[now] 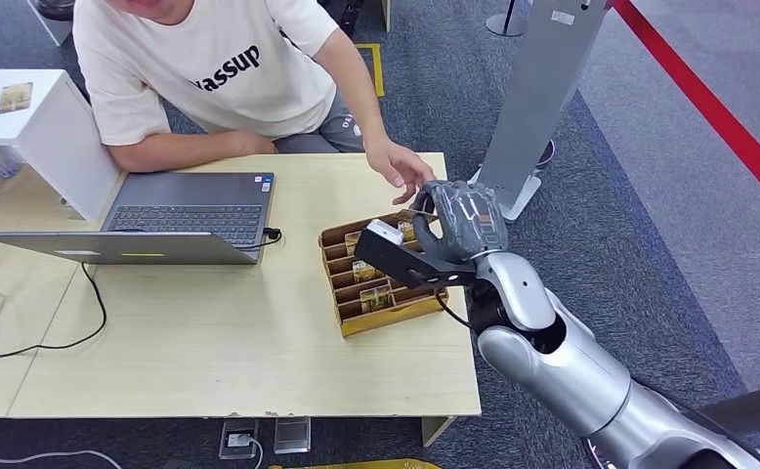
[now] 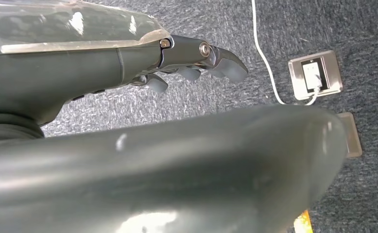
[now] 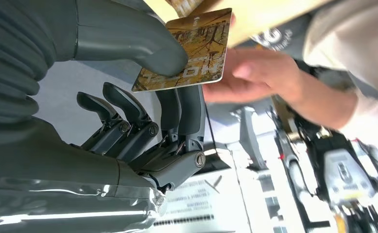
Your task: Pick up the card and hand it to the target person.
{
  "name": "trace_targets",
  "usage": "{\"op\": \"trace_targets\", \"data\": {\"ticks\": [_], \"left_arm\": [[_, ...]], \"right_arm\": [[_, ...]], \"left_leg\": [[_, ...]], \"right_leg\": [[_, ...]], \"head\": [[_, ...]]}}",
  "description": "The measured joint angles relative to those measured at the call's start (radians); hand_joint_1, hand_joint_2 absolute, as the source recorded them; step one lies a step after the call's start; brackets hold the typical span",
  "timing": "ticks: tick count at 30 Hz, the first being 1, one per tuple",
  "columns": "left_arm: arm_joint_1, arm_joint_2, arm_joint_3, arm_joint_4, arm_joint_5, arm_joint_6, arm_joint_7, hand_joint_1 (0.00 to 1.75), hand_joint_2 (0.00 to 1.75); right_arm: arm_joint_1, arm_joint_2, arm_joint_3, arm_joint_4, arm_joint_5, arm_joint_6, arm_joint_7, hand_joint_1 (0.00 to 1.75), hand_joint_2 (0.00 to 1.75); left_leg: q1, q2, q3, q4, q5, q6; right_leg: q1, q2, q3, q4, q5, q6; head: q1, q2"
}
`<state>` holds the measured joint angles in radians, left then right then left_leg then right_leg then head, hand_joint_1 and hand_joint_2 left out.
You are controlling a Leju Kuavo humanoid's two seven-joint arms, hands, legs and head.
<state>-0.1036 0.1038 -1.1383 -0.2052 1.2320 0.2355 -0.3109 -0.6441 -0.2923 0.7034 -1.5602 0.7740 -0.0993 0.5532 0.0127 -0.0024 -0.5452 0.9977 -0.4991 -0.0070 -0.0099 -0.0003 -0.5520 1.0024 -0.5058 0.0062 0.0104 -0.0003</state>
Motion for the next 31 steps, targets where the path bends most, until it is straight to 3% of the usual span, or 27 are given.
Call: {"op": "trace_targets", "data": {"ticks": [6, 14, 20, 24, 31], "left_arm": [[0.000, 0.000, 0.000, 0.000, -0.004, -0.008, -0.007, 0.00, 0.00], [-0.002, 0.000, 0.000, 0.000, -0.018, -0.026, -0.022, 0.00, 0.00], [-0.002, 0.000, 0.000, 0.000, -0.022, -0.035, -0.027, 0.00, 0.00], [-0.002, 0.000, 0.000, 0.000, -0.027, -0.035, -0.028, 0.00, 0.00], [-0.002, 0.000, 0.000, 0.000, -0.026, -0.033, -0.030, 0.00, 0.00]], "right_arm": [[0.011, -0.008, -0.008, -0.069, 0.041, -0.095, -0.073, 1.73, 1.75], [0.018, 0.008, -0.015, 0.028, 0.009, -0.300, -0.301, 1.73, 1.75], [0.032, 0.031, -0.020, 0.139, -0.131, -0.383, -0.470, 1.73, 1.75], [0.056, 0.044, -0.026, 0.191, -0.285, -0.394, -0.553, 0.00, 1.75], [0.124, 0.063, -0.057, 0.220, -0.676, -0.376, -0.708, 0.00, 1.75]], "left_leg": [[0.000, 0.000, 0.000, 0.000, 0.000, 0.000], [0.000, 0.000, 0.000, 0.000, 0.000, 0.000], [0.000, 0.000, -0.001, 0.000, 0.000, 0.000], [0.000, -0.001, -0.001, 0.000, 0.000, 0.000], [0.000, 0.000, -0.001, 0.000, 0.000, 0.000]], "right_leg": [[0.000, 0.000, 0.000, 0.000, 0.000, 0.000], [0.000, 0.000, 0.000, 0.000, 0.000, 0.000], [0.000, 0.000, 0.000, 0.000, 0.000, 0.000], [0.000, 0.000, 0.000, 0.000, 0.000, 0.000], [0.000, 0.000, 0.000, 0.000, 0.000, 0.000]], "head": [[0.000, 0.000], [0.000, 0.000], [0.000, 0.000], [0.001, 0.000], [0.001, 0.000]]}}
